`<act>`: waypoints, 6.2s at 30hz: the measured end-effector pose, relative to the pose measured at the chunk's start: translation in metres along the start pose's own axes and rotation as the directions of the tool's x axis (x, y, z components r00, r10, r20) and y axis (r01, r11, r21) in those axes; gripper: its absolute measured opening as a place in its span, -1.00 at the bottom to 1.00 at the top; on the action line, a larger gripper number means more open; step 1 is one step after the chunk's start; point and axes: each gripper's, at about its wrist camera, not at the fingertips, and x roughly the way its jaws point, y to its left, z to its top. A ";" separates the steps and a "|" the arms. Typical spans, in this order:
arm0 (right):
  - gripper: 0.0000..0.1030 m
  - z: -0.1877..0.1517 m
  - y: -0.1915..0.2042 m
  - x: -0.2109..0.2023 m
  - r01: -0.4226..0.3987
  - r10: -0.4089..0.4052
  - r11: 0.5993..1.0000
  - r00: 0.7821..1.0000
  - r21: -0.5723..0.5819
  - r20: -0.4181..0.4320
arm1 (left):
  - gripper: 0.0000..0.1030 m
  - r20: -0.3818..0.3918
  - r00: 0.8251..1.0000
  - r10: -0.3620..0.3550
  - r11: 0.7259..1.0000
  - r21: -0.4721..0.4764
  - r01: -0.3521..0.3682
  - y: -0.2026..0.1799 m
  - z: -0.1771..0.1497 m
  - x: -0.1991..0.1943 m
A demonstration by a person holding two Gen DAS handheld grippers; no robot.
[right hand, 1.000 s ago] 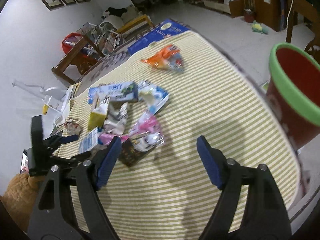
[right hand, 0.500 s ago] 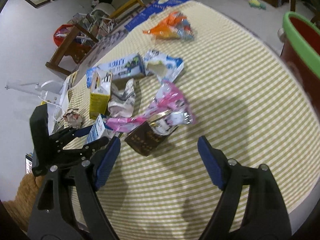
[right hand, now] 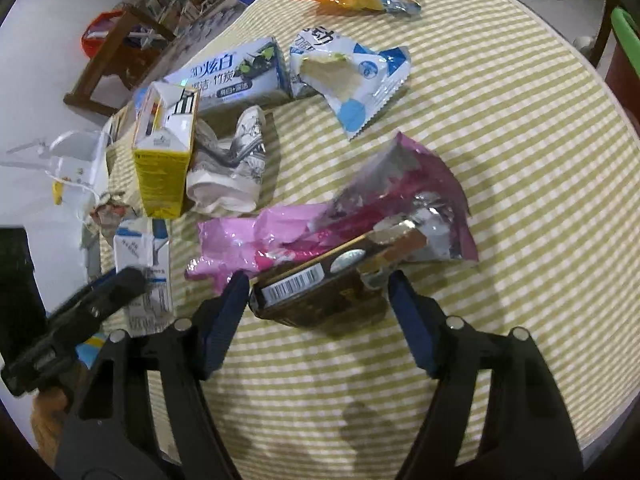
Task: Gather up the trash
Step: 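Grasp the dark brown wrapper with the right tool while the left tool grasps the white milk carton, then lift both held items and carry them toward the red bin, then open the left tool over the red bin while the right tool drops the wrapper, then move both open tools back over the table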
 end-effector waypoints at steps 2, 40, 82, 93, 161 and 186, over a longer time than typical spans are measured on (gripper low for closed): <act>0.26 0.000 0.005 -0.002 0.012 -0.011 0.999 1.000 -0.036 0.007 | 0.06 0.004 1.000 -0.005 1.000 -0.012 0.005 0.000 0.000 0.000; -0.43 -0.016 0.020 -0.037 0.118 -0.095 0.959 0.990 -0.258 0.101 | 0.06 0.082 0.997 0.005 0.999 -0.044 -0.001 -0.011 0.004 -0.027; -0.43 -0.018 -0.066 -0.178 0.138 -0.075 0.984 0.891 -0.109 0.448 | 0.06 0.112 0.994 -0.009 0.993 0.117 -0.004 -0.130 0.014 -0.014; -0.43 -0.003 -0.103 -0.198 0.135 -0.086 0.988 0.877 -0.072 0.472 | 0.06 0.086 0.996 -0.015 0.991 0.132 0.004 -0.160 0.026 0.015; -0.03 -0.008 -0.368 -0.274 0.160 -0.332 0.920 0.805 0.358 0.492 | 0.31 -0.026 0.988 -0.153 0.877 0.458 0.148 -0.457 0.082 0.174; 0.03 0.023 -0.145 -0.184 0.151 -0.120 0.988 0.890 -0.035 0.439 | 0.31 0.182 0.983 -0.013 0.987 0.159 -0.016 -0.212 0.045 0.026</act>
